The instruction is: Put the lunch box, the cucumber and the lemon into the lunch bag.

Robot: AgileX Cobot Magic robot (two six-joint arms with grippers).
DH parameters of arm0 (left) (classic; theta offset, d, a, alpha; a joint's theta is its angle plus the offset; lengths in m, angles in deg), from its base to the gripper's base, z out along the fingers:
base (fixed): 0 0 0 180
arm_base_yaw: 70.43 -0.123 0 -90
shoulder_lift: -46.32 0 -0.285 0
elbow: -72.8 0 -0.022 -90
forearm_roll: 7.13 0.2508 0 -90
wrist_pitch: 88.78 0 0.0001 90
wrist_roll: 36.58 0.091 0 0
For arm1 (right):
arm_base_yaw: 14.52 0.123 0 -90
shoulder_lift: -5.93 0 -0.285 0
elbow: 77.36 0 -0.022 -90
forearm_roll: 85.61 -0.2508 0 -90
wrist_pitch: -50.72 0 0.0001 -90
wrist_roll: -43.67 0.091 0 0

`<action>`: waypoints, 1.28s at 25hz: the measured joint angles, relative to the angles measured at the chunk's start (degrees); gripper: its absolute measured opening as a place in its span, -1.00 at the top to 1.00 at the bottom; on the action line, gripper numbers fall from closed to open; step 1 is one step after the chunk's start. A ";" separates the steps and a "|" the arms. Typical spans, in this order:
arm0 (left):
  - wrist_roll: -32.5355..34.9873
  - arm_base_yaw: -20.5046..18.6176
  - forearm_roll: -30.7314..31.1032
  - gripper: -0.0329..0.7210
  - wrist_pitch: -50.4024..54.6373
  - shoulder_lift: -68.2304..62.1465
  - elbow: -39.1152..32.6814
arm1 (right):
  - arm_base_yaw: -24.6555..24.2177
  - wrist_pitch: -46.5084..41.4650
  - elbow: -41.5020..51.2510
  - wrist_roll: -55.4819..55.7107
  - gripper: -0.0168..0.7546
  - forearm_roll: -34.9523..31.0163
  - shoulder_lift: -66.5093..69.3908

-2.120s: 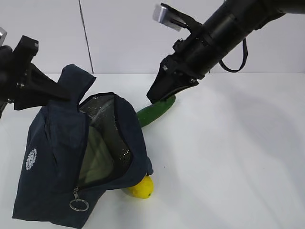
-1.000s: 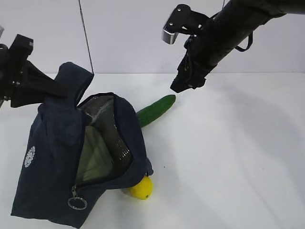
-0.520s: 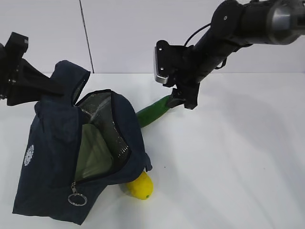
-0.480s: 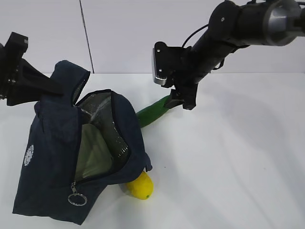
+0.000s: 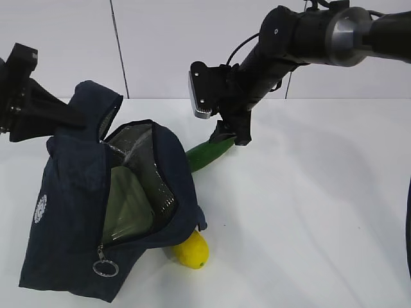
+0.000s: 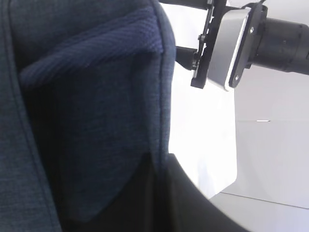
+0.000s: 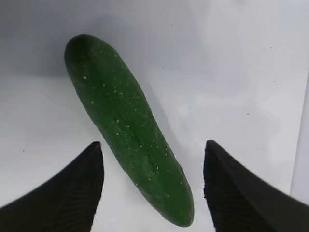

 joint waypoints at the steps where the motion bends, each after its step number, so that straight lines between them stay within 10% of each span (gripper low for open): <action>1: 0.11 0.00 -0.07 0.93 0.00 0.00 0.00 | 0.00 0.00 -0.09 -0.10 -0.33 0.40 0.00; 32: 2.35 0.00 -1.69 0.93 1.00 0.00 -0.03 | 0.00 -1.38 -3.75 -1.23 -0.33 0.31 7.48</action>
